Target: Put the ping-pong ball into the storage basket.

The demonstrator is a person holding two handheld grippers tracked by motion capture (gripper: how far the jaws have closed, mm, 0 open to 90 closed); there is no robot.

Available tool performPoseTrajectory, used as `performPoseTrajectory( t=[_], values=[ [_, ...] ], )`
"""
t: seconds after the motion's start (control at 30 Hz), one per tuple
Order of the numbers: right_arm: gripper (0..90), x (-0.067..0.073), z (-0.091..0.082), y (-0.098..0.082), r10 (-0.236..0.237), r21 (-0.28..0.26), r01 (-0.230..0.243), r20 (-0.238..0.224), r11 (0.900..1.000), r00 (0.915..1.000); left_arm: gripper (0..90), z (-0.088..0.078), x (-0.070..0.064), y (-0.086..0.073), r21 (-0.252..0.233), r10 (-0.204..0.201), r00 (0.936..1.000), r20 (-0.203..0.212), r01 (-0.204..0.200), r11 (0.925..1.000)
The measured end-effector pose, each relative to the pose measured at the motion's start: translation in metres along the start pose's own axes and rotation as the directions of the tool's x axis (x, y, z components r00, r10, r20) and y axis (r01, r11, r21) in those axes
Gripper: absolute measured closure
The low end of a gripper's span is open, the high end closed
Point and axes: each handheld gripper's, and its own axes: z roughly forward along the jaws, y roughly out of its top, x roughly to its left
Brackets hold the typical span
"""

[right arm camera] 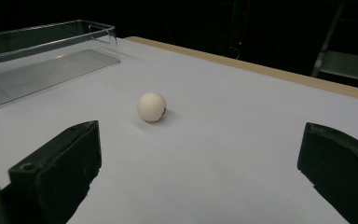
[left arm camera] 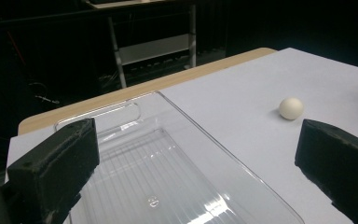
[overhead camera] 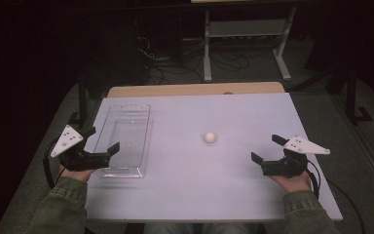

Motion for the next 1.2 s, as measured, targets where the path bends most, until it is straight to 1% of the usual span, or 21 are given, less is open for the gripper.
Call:
performPoseTrajectory(
  t=[0.07,0.13,0.23,0.33,0.43,0.5,0.57,0.73,0.8,0.83,0.9,0.93,1.0,1.07,1.17,1.2],
  values=[
    [0.0,0.0,0.0,0.0,0.0,0.001,0.0,0.0,1.0,1.0,0.0,0.001,0.0,0.003,0.004,0.005,1.0,0.007,-0.005,1.0],
    [0.0,0.0,0.0,0.0,0.0,-0.002,0.0,-0.001,1.0,1.0,0.0,0.003,0.0,0.007,0.002,-0.006,0.9998,0.019,0.006,1.0],
    [0.0,0.001,0.0,0.0,0.001,-0.003,-0.001,0.001,1.0,1.0,0.0,0.005,0.0,0.013,0.007,0.013,0.9997,0.023,-0.013,0.9999],
    [0.0,0.001,0.0,0.0,-0.001,-0.002,0.001,0.001,1.0,1.0,0.0,0.007,-0.001,0.019,0.011,0.024,0.9992,0.031,-0.024,0.9997],
    [0.0,0.001,0.0,0.0,0.0,-0.002,0.0,0.001,1.0,1.0,0.0,0.008,-0.002,0.025,0.015,0.022,0.999,0.039,-0.023,0.9996],
    [0.0,0.001,0.0,0.0,0.001,-0.003,-0.001,0.001,1.0,1.0,0.0,0.01,-0.001,0.028,0.021,0.016,0.9982,0.057,-0.017,0.9996],
    [0.0,0.001,0.0,0.0,-0.001,-0.002,0.001,0.001,1.0,1.0,0.0,0.012,-0.001,0.031,0.03,0.016,0.9978,0.064,-0.018,0.9994],
    [0.0,0.001,0.0,0.0,-0.008,0.001,0.008,0.0,1.0,1.0,0.0,0.017,-0.001,0.038,0.042,0.034,0.9968,0.073,-0.037,0.9984],
    [0.0,0.001,0.0,-0.001,-0.009,0.003,0.009,0.0,1.0,1.0,0.0,0.02,-0.003,0.043,0.056,0.052,0.9957,0.077,-0.056,0.9969],
    [0.0,0.001,0.0,-0.001,-0.009,0.003,0.009,0.0,1.0,1.0,0.0,0.02,-0.003,0.043,0.056,0.052,0.9957,0.077,-0.056,0.9969],
    [0.0,0.001,0.0,0.0,-0.003,-0.001,0.003,-0.002,1.0,1.0,0.0,0.023,-0.004,0.047,0.066,0.064,0.9942,0.087,-0.07,0.9954],
    [0.0,0.001,0.0,0.0,-0.003,-0.002,0.003,-0.003,1.0,1.0,0.0,0.023,-0.004,0.048,0.066,0.064,0.994,0.089,-0.07,0.9953],
    [0.0,0.001,0.0,-0.001,-0.002,-0.002,0.002,-0.003,1.0,1.0,0.0,0.025,-0.005,0.051,0.074,0.082,0.9917,0.099,-0.089,0.9933],
    [0.0,0.001,0.0,-0.001,-0.002,-0.001,0.002,-0.004,1.0,1.0,0.0,0.026,-0.006,0.052,0.078,0.082,0.9915,0.101,-0.09,0.9929],
    [0.0,0.001,0.0,0.0,-0.004,-0.001,0.004,-0.005,1.0,1.0,0.0,0.03,-0.006,0.057,0.09,0.087,0.989,0.119,-0.098,0.9911],
    [0.0,0.001,0.0,0.0,-0.004,-0.002,0.004,-0.005,1.0,1.0,0.0,0.031,-0.006,0.059,0.095,0.084,0.9876,0.132,-0.097,0.9907]
  ],
)
